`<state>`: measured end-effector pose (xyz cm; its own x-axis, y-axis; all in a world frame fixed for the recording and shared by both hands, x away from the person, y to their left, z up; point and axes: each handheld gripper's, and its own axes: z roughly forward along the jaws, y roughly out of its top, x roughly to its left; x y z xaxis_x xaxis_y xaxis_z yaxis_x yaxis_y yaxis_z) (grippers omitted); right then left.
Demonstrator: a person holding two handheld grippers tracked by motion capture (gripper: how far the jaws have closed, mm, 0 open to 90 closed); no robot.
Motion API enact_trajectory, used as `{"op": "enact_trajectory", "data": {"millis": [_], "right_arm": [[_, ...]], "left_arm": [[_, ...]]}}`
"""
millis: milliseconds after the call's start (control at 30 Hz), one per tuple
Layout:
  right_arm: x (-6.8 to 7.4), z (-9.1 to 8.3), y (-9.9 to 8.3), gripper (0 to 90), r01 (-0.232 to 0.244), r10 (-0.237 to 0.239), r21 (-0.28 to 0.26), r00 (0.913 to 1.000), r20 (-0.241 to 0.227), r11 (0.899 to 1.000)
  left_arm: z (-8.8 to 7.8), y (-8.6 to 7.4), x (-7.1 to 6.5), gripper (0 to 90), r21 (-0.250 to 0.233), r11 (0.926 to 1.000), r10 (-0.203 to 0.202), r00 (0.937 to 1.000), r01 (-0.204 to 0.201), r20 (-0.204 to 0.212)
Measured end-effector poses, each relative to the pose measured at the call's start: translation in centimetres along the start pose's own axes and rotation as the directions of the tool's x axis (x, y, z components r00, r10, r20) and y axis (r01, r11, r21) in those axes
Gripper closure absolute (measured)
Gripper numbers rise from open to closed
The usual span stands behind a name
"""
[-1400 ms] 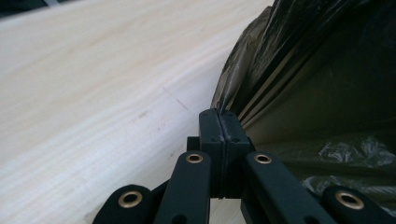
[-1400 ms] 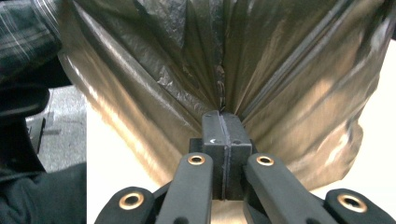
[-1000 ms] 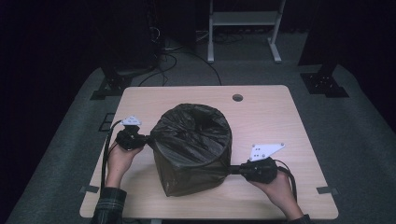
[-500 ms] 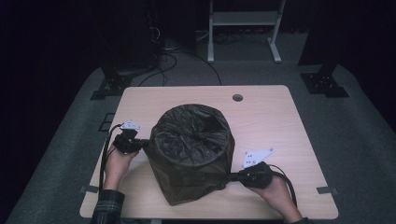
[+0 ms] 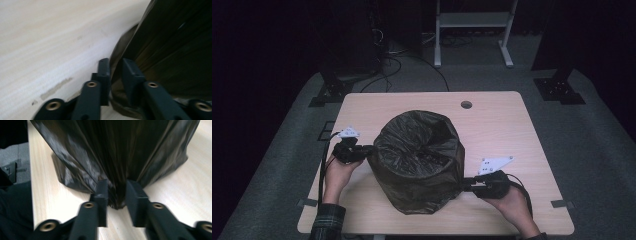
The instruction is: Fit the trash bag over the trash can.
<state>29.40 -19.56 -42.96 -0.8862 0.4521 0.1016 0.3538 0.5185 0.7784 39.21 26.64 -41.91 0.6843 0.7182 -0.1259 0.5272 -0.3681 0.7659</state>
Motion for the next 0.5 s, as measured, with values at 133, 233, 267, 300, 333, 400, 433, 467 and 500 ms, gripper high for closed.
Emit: {"op": "enact_trajectory", "data": {"millis": [133,233,267,300,333,400,433,467,500], "right_arm": [[0.1,-1.1,0.8,61.5,0.008,-0.007,-0.041,0.9999,0.01,0.999],[0.0,-1.8,1.3,52.6,0.003,-0.002,-0.079,1.0,0.006,0.997],[-0.1,-2.0,1.4,49.5,-0.001,0.002,-0.089,1.0,0.004,0.996],[-0.2,-2.2,1.6,45.7,-0.004,0.005,-0.098,1.0,0.001,0.995],[-0.3,-2.3,1.7,40.1,-0.012,0.011,-0.104,0.9999,-0.007,0.995],[-0.4,-2.7,2.0,29.6,-0.023,0.021,-0.118,0.9997,-0.013,0.993],[-0.5,-2.9,2.1,23.7,-0.023,0.023,-0.125,0.9997,-0.003,0.992],[-0.5,-3.3,2.4,19.5,-0.024,0.025,-0.136,0.9997,0.008,0.99],[-0.6,-3.5,2.5,16.2,-0.022,0.024,-0.147,0.9996,0.013,0.989]], "left_arm": [[-1.2,0.9,-0.4,66.7,-0.049,0.9987,0.01,0.9999,-0.01,0.005],[-2.1,1.5,-0.7,60.6,-0.079,0.9967,0.021,0.9997,-0.02,0.009],[-2.3,1.6,-0.8,57.1,-0.082,0.9964,0.022,0.9997,-0.021,0.013],[-2.5,1.7,-0.9,53.3,-0.083,0.9963,0.024,0.9996,-0.023,0.012],[-2.7,1.7,-1.0,48.3,-0.082,0.9963,0.028,0.9996,-0.027,0.009],[-3.0,1.6,-1.3,38.8,-0.081,0.996,0.038,0.9992,-0.037,0.013],[-3.2,1.4,-1.6,36.4,-0.081,0.9954,0.053,0.9985,-0.052,0.013],[-3.4,1.3,-1.8,31.5,-0.077,0.9951,0.063,0.9979,-0.062,0.011],[-3.5,1.2,-2.0,27.2,-0.073,0.9947,0.073,0.9972,-0.072,0.014]]}}
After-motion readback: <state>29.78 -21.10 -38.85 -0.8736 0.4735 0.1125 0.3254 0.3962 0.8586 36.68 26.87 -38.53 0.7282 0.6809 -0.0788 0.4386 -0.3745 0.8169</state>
